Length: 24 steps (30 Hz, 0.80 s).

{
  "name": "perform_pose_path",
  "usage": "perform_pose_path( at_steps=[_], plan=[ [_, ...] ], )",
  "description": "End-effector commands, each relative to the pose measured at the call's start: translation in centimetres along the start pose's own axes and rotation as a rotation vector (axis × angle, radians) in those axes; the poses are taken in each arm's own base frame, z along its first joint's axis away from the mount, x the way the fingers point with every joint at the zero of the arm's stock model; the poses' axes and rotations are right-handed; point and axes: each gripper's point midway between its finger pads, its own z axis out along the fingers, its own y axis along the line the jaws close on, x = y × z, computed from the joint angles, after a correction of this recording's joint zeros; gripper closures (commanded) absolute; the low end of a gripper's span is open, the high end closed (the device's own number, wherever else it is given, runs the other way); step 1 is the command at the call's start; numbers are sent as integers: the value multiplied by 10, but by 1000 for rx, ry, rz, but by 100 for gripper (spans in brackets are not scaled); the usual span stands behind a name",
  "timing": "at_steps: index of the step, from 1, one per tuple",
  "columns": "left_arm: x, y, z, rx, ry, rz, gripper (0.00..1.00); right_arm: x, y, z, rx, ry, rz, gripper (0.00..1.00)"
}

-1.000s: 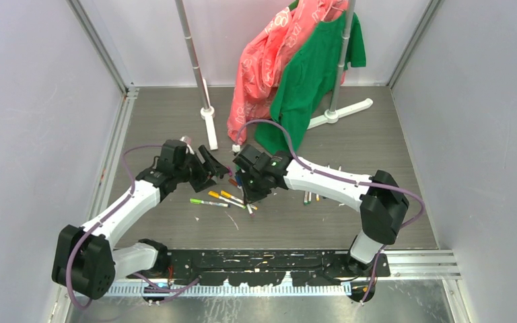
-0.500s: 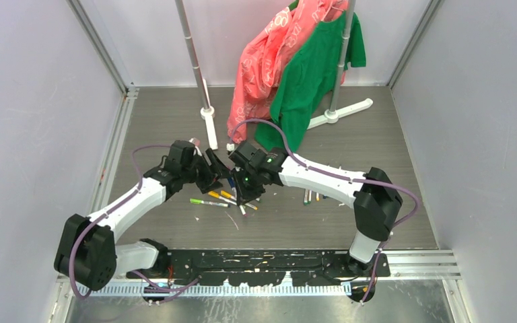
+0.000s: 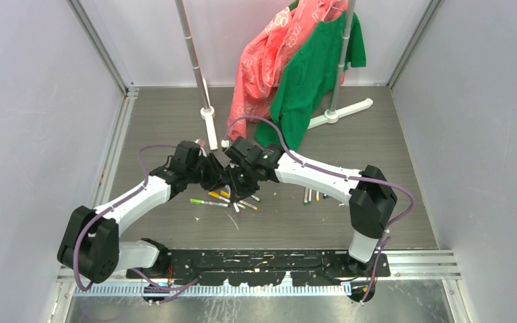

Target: Open the pen caps

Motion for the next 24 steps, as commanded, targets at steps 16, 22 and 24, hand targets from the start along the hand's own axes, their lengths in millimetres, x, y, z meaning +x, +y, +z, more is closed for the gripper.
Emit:
perform_pose_path(
  at_steps=[16,22,24],
  plan=[
    [-10,-26,-5,96,-35,58,100,-15,15,-5,-49,-48,-20,86],
    [-8,-30,-4,114,-17,59,100,-20,17,1,-55,-48,-15,75],
    [-8,-33,-6,124,-17,64,100,-20,17,5,-55,-42,-12,75]
  ],
)
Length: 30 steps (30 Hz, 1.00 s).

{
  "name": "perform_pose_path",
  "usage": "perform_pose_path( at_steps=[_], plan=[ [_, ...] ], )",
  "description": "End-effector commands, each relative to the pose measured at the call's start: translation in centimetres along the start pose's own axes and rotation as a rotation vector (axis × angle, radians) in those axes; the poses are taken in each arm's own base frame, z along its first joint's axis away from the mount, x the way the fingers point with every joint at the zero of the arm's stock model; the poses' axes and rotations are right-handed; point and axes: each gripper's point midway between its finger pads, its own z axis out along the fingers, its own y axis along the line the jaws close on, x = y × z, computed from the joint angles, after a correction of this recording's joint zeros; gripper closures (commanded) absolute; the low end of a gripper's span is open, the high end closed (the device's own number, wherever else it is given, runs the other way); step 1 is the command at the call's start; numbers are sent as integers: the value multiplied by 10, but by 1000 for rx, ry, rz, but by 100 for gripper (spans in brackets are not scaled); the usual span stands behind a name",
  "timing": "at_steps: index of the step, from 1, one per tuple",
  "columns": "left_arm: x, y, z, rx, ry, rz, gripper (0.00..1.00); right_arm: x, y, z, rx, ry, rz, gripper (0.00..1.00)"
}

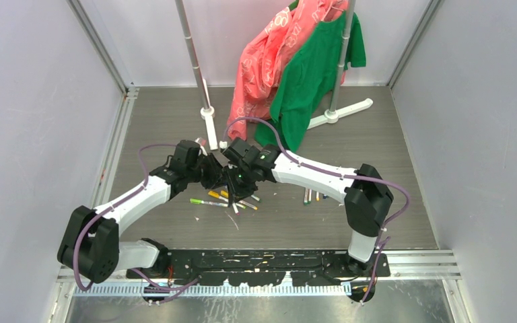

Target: Open the pen caps

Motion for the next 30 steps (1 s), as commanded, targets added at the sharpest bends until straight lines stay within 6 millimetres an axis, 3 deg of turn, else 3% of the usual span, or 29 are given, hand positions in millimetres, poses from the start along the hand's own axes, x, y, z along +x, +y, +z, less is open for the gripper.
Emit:
perform_pose_path(
  at_steps=[1,4,9,14,23,30],
  plan=[
    [-6,-27,-6,94,-13,57,100,-20,16,0,-48,-48,-13,75],
    [-8,-34,-9,111,-19,60,100,-19,13,6,-41,-37,-7,77],
    [-15,-35,-12,91,-48,64,100,-15,10,8,-32,-36,2,98],
    [-26,-28,-11,45,-102,47,100,-5,3,-1,-23,-37,3,99],
    [-61,-30,-13,58,-164,-20,100,35,-16,-15,-28,-14,27,99],
    [-74,-25,-15,70,-181,-59,100,46,-24,-27,-21,-26,19,99]
  ],
)
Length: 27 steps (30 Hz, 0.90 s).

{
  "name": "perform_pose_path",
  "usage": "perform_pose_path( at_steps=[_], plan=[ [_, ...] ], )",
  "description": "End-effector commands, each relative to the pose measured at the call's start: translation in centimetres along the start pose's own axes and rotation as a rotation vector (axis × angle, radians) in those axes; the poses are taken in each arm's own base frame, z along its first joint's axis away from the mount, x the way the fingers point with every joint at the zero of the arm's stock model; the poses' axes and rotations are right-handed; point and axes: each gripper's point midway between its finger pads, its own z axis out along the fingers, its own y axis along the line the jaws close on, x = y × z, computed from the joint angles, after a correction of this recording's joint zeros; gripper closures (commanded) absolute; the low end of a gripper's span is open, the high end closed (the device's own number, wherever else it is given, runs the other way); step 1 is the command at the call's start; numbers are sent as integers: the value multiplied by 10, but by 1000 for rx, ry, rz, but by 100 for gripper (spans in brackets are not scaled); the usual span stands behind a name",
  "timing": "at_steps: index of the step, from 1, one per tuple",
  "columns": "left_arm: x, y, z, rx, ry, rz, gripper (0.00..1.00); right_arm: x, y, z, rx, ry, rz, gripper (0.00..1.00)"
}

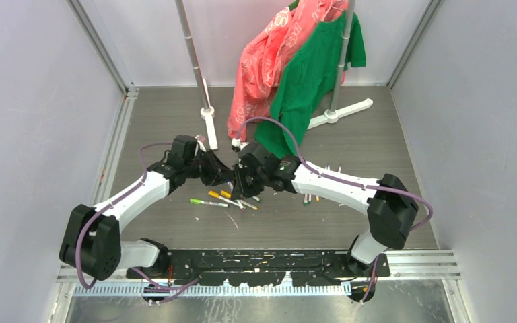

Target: Open the pen caps

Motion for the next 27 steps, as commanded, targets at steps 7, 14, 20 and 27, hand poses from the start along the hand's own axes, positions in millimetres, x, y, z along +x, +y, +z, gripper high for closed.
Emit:
perform_pose_path(
  at_steps=[7,14,20,27],
  plan=[
    [-68,4,-17,-22,-237,23,100,55,-26,-32,91,156,19,99],
    [-72,6,-16,-16,-239,3,100,60,-25,-29,76,167,29,99],
    [-74,14,-15,-55,-226,22,100,51,-48,-33,202,121,17,99],
    [-56,66,-10,-268,-125,45,100,39,-113,-45,457,57,117,99]
  ],
)
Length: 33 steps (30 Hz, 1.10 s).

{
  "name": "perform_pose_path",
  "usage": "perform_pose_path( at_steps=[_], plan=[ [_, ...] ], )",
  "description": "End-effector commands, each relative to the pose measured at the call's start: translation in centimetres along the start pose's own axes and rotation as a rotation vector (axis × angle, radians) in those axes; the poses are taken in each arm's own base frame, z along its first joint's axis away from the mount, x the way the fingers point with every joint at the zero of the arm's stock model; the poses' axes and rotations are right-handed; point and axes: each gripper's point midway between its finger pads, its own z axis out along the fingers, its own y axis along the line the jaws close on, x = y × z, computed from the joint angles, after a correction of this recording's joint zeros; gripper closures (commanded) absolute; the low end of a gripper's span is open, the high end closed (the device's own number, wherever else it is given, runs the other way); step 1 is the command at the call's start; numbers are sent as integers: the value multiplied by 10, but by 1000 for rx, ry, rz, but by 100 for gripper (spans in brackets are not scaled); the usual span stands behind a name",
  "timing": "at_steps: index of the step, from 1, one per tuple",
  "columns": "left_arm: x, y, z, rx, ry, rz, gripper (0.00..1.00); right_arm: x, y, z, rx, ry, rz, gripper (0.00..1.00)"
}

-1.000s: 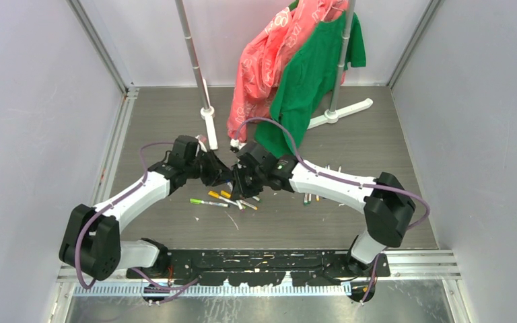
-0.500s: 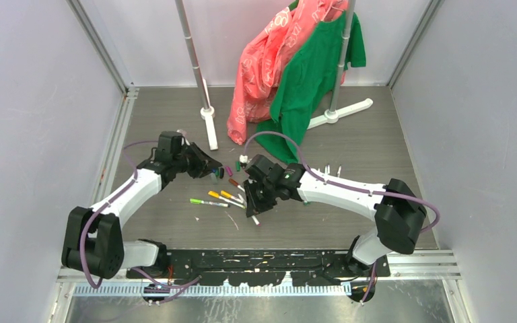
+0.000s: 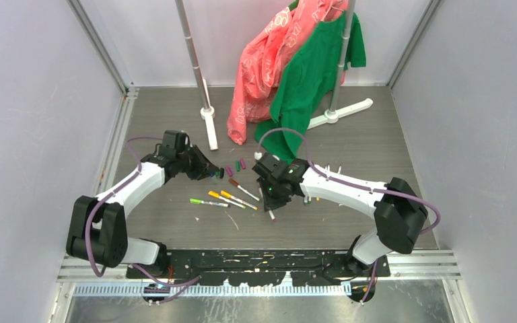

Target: Open the pen caps

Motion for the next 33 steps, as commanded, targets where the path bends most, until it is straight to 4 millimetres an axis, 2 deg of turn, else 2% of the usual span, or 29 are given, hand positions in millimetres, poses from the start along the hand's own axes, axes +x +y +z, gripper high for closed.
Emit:
perform_pose_path(
  at_steps=[1,5,10,25,33],
  plan=[
    [4,29,0,-124,23,55,100,-25,-46,-11,162,-99,123,99],
    [3,47,2,-205,18,75,100,-26,-82,-9,244,-99,215,99],
    [0,53,7,-240,23,78,100,-25,-109,-2,304,-75,277,99],
    [-11,68,20,-336,15,83,84,-24,-152,20,442,-2,342,99],
    [-13,71,22,-355,11,78,63,-15,-166,25,481,40,378,98]
  ],
)
